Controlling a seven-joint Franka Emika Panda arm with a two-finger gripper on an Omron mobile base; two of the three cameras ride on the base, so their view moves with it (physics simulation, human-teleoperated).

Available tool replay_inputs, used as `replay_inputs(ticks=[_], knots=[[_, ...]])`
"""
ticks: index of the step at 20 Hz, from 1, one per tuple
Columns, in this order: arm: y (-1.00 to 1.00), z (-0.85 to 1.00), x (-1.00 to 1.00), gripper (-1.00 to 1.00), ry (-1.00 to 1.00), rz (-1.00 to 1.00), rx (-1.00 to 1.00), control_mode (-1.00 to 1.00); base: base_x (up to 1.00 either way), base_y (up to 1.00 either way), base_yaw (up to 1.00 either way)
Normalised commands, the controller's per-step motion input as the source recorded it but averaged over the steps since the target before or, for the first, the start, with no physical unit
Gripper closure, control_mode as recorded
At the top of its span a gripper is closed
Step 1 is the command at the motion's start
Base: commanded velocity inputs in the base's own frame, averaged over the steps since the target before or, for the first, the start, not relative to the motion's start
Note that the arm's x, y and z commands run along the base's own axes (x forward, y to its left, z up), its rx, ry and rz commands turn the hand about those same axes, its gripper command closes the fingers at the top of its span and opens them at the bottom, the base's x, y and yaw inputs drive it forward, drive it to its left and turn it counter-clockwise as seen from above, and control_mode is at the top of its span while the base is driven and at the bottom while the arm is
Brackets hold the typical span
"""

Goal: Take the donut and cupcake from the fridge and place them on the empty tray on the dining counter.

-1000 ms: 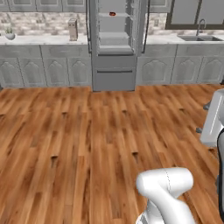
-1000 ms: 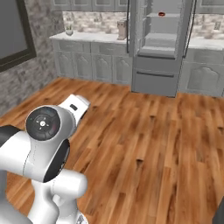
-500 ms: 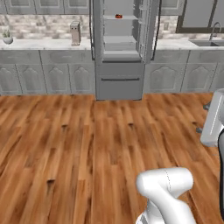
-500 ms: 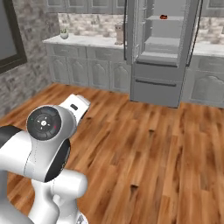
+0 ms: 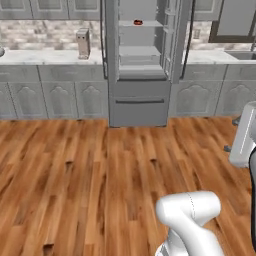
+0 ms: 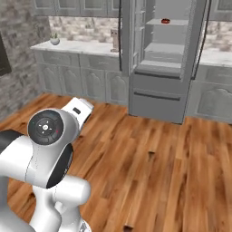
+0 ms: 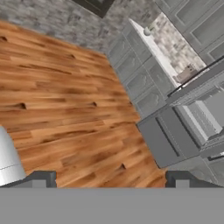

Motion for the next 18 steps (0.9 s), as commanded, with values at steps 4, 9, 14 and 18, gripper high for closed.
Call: replay_inputs(ticks=[4,9,14,18], knots=[[0.0,0.0,0.0,-1.0,0.0,0.0,0.0,1.0,1.0,-0.16,0.0],[0.0,0.0,0.0,-1.0,0.0,0.0,0.0,1.0,1.0,-0.1,-0.02],[0.0,0.0,0.0,-1.0,0.0,0.0,0.0,1.0,1.0,-0.08,-0.03],[0.0,0.0,0.0,-1.0,0.0,0.0,0.0,1.0,0.97,-0.09,-0.03]])
